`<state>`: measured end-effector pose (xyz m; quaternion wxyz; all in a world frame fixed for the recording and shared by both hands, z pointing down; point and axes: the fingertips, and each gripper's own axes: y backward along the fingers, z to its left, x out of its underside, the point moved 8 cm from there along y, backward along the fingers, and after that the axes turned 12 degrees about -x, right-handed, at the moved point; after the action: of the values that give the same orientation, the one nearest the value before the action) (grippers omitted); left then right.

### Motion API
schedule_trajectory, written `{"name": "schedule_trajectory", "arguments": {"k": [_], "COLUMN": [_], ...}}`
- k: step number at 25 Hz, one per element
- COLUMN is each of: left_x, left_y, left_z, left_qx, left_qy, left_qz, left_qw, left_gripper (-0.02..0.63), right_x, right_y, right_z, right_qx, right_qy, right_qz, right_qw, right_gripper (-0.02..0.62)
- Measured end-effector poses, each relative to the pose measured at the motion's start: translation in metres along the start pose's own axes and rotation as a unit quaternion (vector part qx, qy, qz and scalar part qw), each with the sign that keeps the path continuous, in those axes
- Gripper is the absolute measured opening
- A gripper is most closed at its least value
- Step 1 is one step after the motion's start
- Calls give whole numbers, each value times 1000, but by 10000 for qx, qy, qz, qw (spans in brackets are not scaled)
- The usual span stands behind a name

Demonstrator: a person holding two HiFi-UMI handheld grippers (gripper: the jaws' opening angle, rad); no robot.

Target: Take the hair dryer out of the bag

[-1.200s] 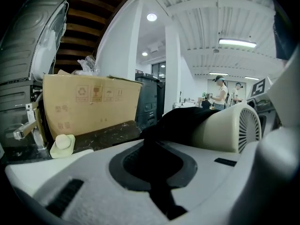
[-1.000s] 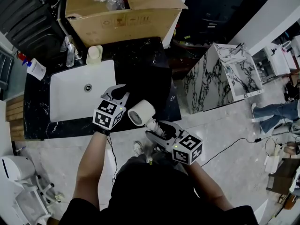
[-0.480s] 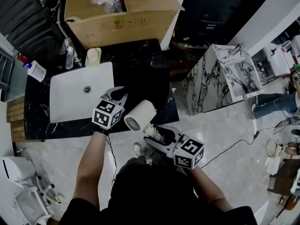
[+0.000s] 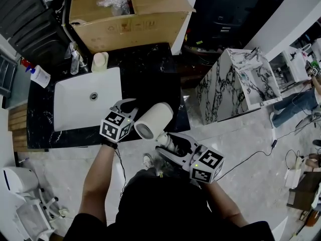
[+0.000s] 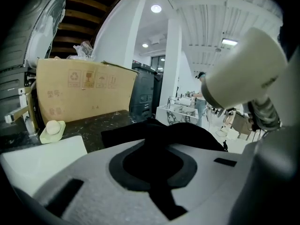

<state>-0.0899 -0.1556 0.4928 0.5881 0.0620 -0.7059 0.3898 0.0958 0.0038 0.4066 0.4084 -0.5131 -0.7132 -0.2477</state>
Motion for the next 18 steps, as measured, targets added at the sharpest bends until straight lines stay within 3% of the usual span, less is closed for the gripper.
{"name": "schedule_trajectory", "arguments": {"k": [9,17,18], "left_x": [20,47,49], "left_y": [30,41,42], "left_z": [-54,-81,-84], "left_qx": [-238,-17,35], "left_qy": [-600,-528,-505], "left_qz": [251,651,638], "left_qw": [9976,9965,9967], "left_gripper": [34,35,72], "right_x": [-33,-50,-50], "right_y": [29,42,42], "right_z": [-20,-34,-35], "right_qx": [691,1094,1099], "right_qy": [368,572,565], "right_qz": [-406,-536,-552], "right_qw": [9961,9909,9908], "right_gripper": [239,239,239]}}
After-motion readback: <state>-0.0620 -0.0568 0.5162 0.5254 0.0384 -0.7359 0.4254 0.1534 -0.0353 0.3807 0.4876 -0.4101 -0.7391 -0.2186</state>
